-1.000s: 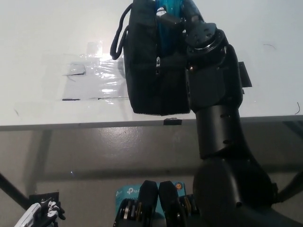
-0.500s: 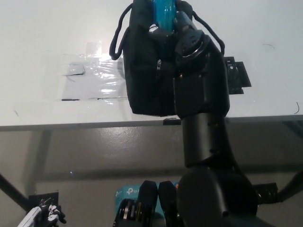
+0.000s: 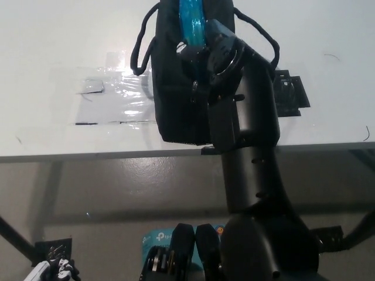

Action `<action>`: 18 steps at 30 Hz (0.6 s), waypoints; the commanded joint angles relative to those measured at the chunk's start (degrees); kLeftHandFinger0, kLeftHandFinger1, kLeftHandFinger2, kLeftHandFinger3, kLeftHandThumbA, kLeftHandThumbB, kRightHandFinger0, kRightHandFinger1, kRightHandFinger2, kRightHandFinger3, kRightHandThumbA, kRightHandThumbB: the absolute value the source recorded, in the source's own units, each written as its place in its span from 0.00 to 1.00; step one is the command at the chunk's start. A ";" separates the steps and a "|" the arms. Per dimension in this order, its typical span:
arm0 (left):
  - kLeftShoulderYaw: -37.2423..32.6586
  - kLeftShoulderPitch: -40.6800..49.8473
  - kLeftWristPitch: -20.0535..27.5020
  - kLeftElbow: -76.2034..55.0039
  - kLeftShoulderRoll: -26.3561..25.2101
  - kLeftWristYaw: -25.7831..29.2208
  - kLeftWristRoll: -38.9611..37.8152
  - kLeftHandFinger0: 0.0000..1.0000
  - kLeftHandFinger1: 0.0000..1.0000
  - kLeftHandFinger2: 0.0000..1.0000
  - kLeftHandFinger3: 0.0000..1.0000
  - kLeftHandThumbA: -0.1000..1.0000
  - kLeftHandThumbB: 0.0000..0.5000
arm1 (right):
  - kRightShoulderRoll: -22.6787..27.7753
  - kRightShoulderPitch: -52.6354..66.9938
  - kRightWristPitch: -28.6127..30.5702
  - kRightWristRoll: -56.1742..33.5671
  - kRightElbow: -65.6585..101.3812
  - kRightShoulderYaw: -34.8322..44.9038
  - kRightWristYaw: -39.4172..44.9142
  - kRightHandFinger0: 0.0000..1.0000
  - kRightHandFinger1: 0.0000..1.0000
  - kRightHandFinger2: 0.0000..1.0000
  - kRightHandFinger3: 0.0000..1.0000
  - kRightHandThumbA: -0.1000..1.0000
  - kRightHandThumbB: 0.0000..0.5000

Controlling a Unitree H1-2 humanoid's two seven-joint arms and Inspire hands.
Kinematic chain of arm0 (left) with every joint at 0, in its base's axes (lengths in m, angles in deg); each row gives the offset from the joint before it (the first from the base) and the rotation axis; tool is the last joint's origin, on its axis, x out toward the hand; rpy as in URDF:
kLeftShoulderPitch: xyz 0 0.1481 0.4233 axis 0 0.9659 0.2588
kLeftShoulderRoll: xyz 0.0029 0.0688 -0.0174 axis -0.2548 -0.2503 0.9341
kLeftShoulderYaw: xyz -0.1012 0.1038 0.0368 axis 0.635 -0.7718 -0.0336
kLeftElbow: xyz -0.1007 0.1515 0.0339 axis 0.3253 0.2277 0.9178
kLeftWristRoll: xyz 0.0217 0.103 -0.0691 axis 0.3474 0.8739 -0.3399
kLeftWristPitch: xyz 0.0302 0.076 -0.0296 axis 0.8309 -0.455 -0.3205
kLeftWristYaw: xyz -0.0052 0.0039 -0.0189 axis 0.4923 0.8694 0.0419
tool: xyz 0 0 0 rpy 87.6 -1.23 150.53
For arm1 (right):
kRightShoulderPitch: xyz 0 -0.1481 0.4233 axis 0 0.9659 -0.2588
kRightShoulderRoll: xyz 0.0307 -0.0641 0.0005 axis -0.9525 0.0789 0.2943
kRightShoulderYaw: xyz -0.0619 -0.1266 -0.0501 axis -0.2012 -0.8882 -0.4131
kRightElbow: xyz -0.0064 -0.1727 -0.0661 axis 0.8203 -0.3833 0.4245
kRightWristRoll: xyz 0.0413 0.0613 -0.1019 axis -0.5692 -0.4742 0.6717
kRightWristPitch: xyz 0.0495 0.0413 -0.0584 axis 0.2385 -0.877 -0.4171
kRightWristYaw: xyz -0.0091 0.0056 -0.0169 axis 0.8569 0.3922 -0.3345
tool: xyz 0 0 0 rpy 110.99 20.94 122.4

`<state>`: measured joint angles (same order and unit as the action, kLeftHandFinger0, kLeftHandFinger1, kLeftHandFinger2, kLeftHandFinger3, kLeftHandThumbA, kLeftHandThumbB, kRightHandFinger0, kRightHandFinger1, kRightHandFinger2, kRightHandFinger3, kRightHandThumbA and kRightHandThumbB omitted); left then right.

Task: The robot uses its right hand to pick up a stack of plates kept in the middle of the desk and put it inside a bag kept next to it

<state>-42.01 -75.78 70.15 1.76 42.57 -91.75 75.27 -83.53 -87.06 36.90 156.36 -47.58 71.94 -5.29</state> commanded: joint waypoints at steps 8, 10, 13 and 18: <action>0.03 0.22 0.48 0.18 -1.28 -0.93 -0.09 0.02 0.26 0.38 0.40 0.39 1.00 | -1.92 8.32 0.11 1.04 4.03 -1.95 -0.78 0.00 0.00 0.00 0.78 0.12 0.07; -0.08 0.34 0.09 -0.41 -1.29 -0.85 0.05 0.02 0.24 0.36 0.40 0.38 1.00 | -1.92 8.23 0.11 -0.39 5.71 -1.71 0.65 0.34 0.45 0.63 1.00 0.18 0.23; -0.29 0.39 0.35 -0.58 -1.36 -0.61 0.56 0.02 0.26 0.36 0.41 0.40 1.00 | -1.92 6.38 0.11 0.05 6.46 -2.05 2.17 1.00 1.00 1.00 1.00 0.48 0.78; -0.43 1.08 0.56 -0.58 -1.19 -0.42 0.71 0.02 0.28 0.38 0.41 0.36 1.00 | -1.91 5.89 0.11 2.52 6.88 -4.80 3.37 1.00 1.00 1.00 1.00 0.74 1.00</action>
<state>-42.19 -75.32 70.19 2.15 42.57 -91.74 75.38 -84.07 -80.27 37.55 157.26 -41.53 69.16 -5.15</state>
